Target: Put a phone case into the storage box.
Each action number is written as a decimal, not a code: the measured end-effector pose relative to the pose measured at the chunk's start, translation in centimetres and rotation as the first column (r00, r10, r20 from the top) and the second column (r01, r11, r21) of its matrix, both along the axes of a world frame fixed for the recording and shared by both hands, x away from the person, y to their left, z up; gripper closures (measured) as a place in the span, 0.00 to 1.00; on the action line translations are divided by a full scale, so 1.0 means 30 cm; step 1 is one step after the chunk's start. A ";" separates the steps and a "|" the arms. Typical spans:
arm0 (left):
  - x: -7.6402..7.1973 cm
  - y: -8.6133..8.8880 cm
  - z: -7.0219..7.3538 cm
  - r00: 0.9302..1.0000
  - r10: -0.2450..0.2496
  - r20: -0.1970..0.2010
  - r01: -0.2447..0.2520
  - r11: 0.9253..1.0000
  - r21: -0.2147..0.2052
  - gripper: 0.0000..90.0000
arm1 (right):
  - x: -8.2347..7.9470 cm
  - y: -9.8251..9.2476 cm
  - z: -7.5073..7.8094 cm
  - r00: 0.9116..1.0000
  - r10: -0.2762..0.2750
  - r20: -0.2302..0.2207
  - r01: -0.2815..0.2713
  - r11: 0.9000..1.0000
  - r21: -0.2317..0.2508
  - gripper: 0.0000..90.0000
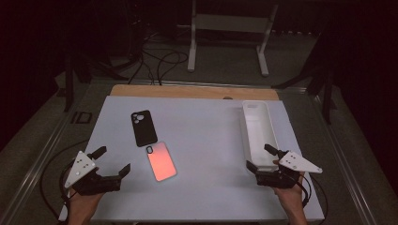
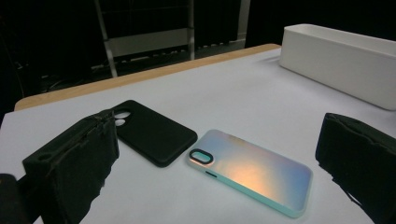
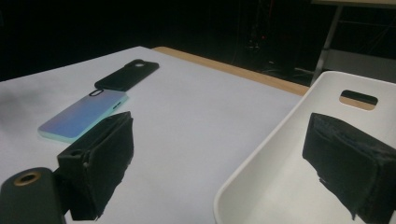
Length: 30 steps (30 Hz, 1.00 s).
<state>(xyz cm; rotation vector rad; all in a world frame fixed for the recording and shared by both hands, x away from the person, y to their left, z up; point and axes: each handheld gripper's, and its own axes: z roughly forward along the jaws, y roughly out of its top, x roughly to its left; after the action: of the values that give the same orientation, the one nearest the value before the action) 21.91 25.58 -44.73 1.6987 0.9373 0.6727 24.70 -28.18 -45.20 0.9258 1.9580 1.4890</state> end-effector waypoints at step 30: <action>0.120 -0.183 0.037 0.995 -0.093 -0.030 0.093 0.995 0.025 0.00 | 0.006 -0.004 0.001 1.000 -0.003 -0.005 0.004 1.000 0.014 0.10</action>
<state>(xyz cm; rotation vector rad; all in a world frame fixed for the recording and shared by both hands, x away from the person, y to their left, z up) 25.50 20.09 -43.62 1.7677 0.8669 0.6027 24.88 -28.29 -45.16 0.9394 1.9506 1.5020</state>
